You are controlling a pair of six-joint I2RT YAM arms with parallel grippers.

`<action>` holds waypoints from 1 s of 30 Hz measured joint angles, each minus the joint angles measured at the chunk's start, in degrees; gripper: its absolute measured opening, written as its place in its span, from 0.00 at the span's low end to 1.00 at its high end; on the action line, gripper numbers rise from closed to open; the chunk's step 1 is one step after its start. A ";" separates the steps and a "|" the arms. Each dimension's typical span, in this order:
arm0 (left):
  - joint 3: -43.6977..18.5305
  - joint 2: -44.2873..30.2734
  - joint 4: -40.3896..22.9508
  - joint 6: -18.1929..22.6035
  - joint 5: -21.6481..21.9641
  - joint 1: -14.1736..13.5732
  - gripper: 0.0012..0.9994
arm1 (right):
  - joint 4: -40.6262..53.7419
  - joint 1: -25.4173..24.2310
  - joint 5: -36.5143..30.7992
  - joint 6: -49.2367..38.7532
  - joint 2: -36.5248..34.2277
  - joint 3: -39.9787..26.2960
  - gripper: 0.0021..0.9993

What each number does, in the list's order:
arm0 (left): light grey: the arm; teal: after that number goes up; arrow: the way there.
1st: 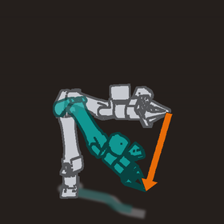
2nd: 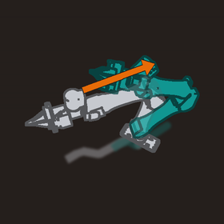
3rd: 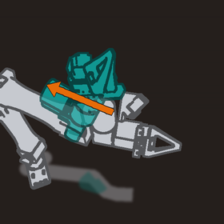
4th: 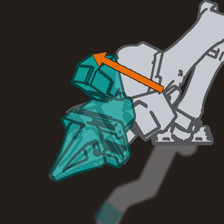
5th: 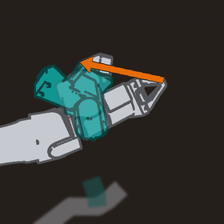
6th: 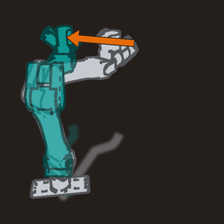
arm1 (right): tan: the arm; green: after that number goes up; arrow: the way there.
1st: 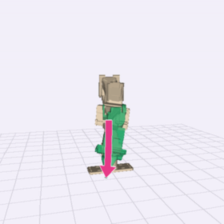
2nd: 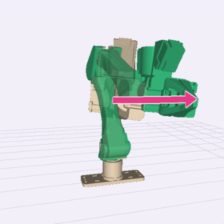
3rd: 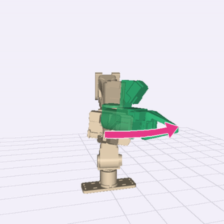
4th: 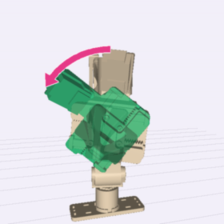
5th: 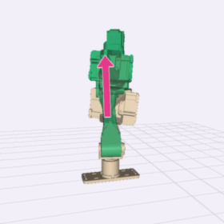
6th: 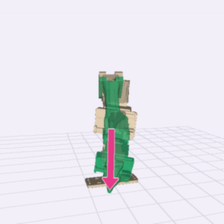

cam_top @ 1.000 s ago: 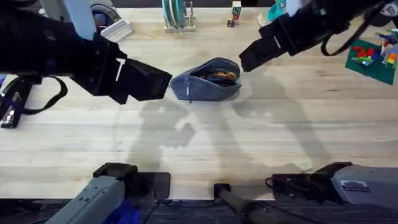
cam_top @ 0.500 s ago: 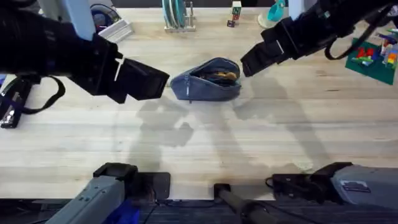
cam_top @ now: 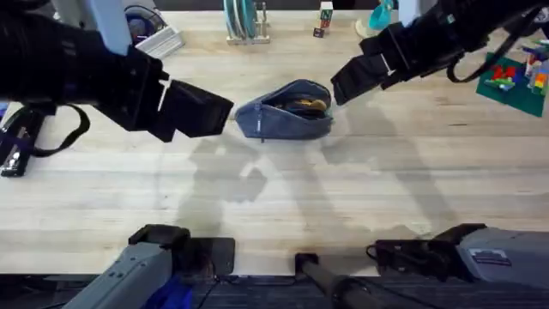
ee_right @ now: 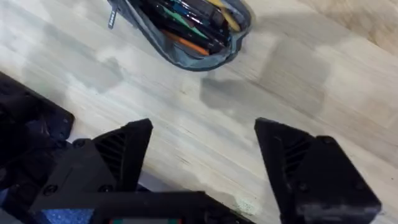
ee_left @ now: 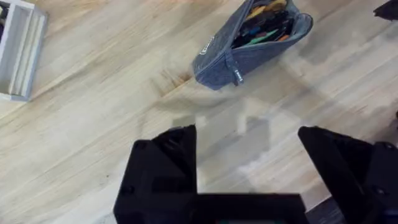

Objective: Unzip the bag, pick up the pens from the table one at a time and place them inside, then zip the bag closed.

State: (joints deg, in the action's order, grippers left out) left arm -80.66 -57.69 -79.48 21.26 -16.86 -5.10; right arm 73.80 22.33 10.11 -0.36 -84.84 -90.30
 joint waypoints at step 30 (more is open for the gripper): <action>0.00 -0.98 0.85 11.87 -10.51 12.57 0.99 | -0.02 3.06 -0.31 0.63 0.00 0.00 1.00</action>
State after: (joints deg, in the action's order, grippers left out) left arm -80.66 -58.68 -78.63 33.13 -27.38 7.47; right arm 73.78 25.39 9.80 0.27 -84.84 -90.30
